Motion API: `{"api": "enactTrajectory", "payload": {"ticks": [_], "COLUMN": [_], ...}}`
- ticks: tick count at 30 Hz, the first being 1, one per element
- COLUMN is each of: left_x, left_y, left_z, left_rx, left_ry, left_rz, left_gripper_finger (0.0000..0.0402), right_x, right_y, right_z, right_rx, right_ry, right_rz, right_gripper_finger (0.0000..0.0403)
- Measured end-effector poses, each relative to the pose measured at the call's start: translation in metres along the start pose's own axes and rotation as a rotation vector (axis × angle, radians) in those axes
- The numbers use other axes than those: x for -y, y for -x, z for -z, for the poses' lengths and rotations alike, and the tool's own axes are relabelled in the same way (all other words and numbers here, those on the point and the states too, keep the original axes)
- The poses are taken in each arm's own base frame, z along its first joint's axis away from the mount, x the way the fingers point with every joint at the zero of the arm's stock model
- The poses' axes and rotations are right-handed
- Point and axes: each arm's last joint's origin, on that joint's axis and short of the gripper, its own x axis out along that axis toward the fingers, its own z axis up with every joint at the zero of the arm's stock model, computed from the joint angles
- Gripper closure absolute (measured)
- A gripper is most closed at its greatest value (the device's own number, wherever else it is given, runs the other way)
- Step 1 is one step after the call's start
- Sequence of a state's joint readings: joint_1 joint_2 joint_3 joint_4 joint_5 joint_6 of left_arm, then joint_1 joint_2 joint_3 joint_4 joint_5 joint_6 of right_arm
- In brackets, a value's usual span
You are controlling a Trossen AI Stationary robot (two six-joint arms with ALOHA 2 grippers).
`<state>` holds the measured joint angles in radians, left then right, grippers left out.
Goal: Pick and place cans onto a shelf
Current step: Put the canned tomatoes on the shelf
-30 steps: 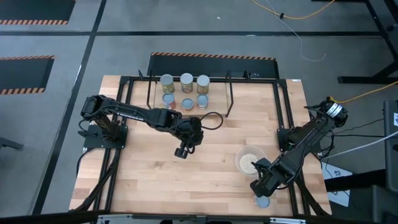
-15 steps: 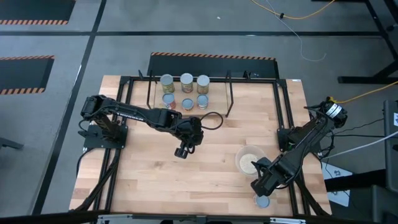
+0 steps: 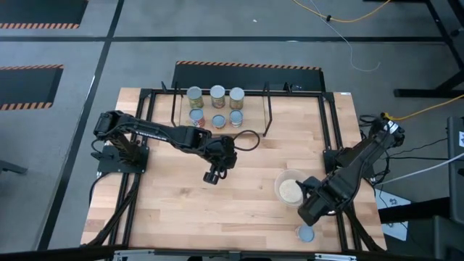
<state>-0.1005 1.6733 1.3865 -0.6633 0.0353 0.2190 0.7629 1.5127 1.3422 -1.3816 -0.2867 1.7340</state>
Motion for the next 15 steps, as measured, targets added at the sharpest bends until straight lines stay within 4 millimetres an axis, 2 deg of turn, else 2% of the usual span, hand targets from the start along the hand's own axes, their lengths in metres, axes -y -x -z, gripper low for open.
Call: {"api": "enactTrajectory", "payload": {"ticks": [7,15], "left_x": [0.001,0.003], "left_y": [0.024,0.058], "left_z": [0.003,0.003], "left_rx": [0.007,0.076], "left_ry": [0.002,0.002], "left_rz": [-0.002,-0.017], "left_gripper_finger": [0.0343,0.0343], "right_x": [0.0,-0.002], "right_y": [0.035,0.058], "right_z": [-0.017,-0.056], "right_rx": [0.013,0.074], "right_ry": [0.077,0.192], "right_rz": [-0.047,-0.124], "right_gripper_finger": [0.0402,0.0403]}}
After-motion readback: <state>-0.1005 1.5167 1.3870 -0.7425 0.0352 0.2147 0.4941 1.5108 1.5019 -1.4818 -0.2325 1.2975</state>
